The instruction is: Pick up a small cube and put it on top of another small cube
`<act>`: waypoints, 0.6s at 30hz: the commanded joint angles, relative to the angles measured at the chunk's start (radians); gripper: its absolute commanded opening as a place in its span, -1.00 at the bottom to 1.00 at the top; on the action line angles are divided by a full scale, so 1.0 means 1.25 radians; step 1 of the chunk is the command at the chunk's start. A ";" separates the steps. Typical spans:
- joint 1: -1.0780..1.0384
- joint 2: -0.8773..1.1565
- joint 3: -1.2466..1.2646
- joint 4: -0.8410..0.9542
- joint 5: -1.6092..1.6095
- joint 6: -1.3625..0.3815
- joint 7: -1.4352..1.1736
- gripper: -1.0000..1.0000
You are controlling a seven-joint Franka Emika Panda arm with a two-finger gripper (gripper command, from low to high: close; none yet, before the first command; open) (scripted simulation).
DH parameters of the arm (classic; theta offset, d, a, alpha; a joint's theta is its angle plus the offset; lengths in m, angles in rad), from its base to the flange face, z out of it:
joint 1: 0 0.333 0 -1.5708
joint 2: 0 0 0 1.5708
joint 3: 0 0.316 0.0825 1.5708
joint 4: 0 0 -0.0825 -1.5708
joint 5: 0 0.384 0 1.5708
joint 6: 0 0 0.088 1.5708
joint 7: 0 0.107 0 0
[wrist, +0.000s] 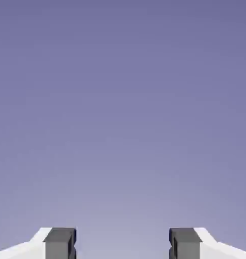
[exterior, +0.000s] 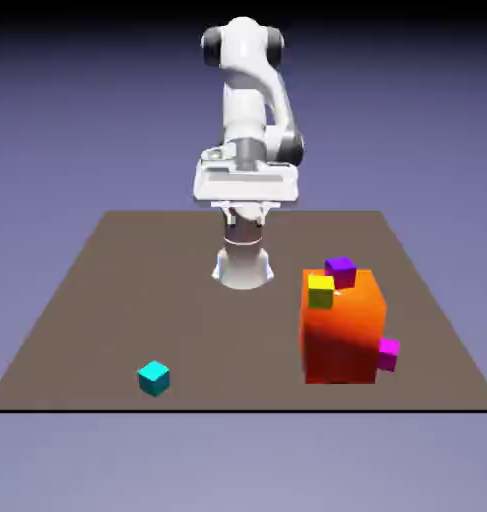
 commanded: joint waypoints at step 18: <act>0.102 0.522 -0.371 0.262 0.618 -0.394 0.362 0.00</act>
